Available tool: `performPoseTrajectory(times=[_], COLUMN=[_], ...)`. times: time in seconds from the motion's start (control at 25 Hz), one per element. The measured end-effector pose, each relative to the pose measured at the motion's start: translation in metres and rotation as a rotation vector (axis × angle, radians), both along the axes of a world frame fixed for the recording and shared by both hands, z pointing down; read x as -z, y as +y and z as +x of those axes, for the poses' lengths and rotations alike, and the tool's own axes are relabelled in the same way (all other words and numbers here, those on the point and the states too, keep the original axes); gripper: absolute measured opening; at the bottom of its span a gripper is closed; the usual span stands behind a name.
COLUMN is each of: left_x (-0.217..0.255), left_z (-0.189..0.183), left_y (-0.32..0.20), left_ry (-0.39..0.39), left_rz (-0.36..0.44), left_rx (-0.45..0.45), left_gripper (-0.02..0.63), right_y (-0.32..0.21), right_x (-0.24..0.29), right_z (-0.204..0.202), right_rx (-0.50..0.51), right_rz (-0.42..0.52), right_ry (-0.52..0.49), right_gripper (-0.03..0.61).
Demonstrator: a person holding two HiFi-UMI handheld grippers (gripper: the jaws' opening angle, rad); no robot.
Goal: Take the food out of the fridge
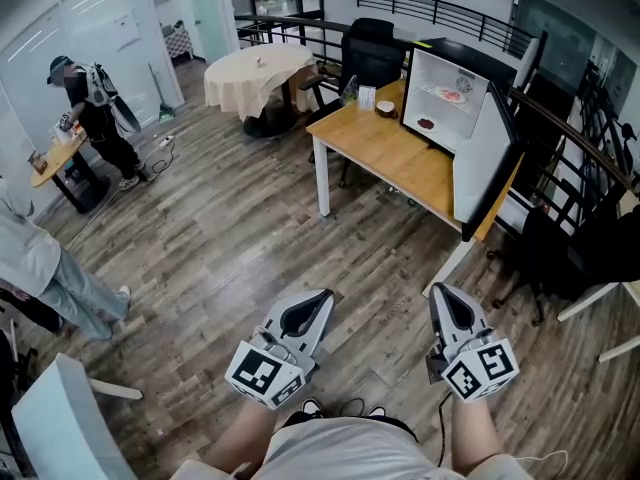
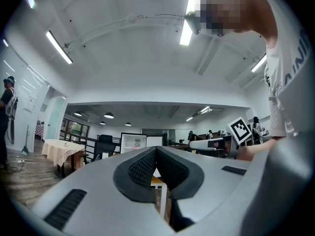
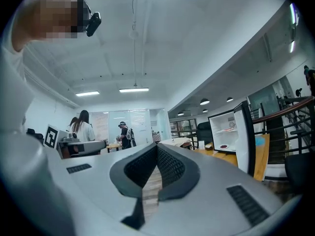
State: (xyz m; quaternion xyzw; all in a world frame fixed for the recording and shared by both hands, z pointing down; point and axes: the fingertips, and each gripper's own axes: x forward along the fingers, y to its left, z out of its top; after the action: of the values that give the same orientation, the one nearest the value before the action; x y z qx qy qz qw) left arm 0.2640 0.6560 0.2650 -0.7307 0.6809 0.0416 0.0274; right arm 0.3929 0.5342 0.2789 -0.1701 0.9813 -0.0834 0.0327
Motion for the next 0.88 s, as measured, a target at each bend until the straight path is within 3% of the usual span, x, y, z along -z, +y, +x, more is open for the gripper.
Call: performPoseTrajectory(times=[0.28, 0.56, 0.88], left_x=[-0.005, -0.012, -0.024], left_z=[-0.031, -0.075, -0.122], left_y=[0.026, 0.049, 0.026], left_ry=[-0.013, 0.033, 0.024], left_rz=[0.014, 0.020, -0.012], left_rx=[-0.007, 0.012, 0.024], left_gripper=[0.009, 0.008, 0.008], right_y=[0.023, 0.046, 0.024], right_x=[-0.004, -0.007, -0.020], right_z=[-0.029, -0.070, -0.123], right_rx=[-0.020, -0.011, 0.020], right_rz=[-0.007, 0.020, 0.001], right_ry=[0.010, 0.051, 0.048], right_gripper=[0.018, 0.018, 0.018])
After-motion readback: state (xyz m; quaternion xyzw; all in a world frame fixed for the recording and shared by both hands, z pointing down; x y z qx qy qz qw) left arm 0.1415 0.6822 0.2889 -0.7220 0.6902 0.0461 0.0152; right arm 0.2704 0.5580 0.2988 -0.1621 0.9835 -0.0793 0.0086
